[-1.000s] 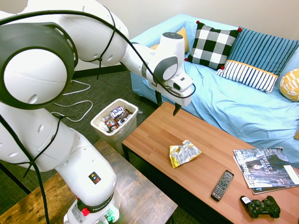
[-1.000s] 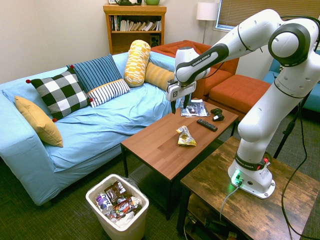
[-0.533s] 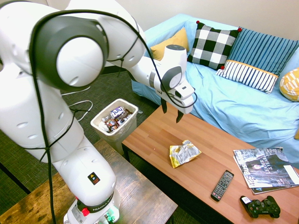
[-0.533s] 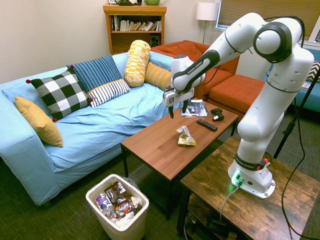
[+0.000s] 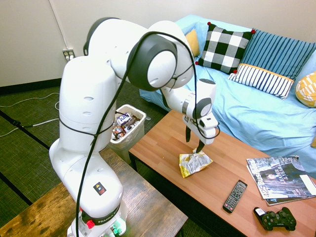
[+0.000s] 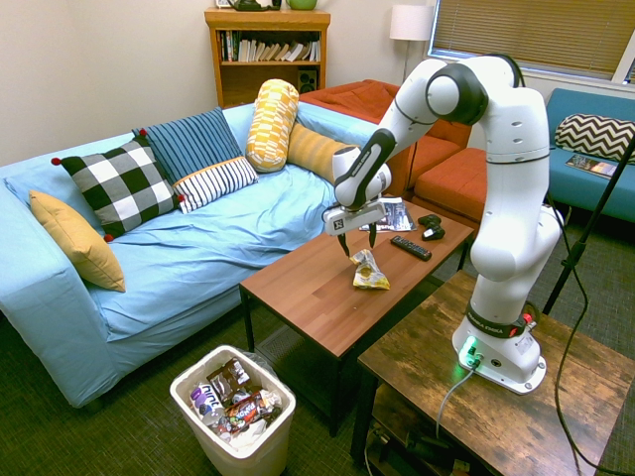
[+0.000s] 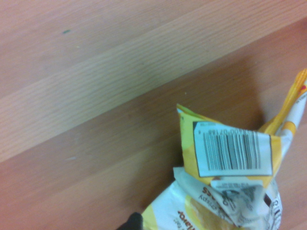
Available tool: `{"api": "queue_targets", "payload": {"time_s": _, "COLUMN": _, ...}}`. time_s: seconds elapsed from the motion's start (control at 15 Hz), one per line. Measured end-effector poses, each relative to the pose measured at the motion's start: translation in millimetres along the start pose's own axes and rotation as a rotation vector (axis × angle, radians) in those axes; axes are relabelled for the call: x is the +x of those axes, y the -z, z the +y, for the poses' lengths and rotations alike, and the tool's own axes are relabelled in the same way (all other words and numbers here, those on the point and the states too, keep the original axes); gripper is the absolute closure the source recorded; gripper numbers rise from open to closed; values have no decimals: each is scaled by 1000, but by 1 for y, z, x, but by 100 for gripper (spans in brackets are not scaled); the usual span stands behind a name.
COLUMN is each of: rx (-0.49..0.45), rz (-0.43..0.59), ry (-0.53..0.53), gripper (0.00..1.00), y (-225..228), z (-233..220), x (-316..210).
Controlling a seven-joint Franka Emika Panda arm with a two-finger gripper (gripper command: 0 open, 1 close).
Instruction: Throw the chip bag in the trash bin
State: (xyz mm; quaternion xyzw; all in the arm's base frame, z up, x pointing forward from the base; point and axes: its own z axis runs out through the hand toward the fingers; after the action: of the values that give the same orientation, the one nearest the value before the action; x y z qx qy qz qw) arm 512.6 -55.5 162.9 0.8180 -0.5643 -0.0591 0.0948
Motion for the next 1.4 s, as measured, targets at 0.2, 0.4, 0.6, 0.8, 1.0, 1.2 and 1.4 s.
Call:
{"api": "queue_targets", "payload": {"time_s": 0.2, "rx": -38, "rz": -17, "ry": -28, "gripper": 0, "y": -36, "z": -11, "x": 12}}
{"api": "queue_targets", "payload": {"time_s": 0.4, "rx": -47, "rz": -32, "ry": -46, "gripper": 100, "y": -51, "z": -14, "x": 22}}
{"api": "queue_targets", "payload": {"time_s": 0.6, "rx": -43, "rz": -37, "ry": -50, "gripper": 100, "y": -51, "z": -16, "x": 23}}
{"api": "queue_targets", "payload": {"time_s": 0.8, "rx": -43, "rz": -34, "ry": -46, "gripper": 100, "y": -50, "z": -19, "x": 18}}
{"api": "queue_targets", "payload": {"time_s": 1.0, "rx": -44, "rz": -33, "ry": -50, "gripper": 100, "y": -50, "z": -18, "x": 19}}
{"api": "queue_targets", "payload": {"time_s": 1.2, "rx": -44, "rz": -33, "ry": -58, "gripper": 100, "y": -50, "z": -17, "x": 22}}
{"api": "queue_targets", "payload": {"time_s": 1.4, "rx": -41, "rz": -33, "ry": -59, "gripper": 100, "y": -49, "z": -17, "x": 22}}
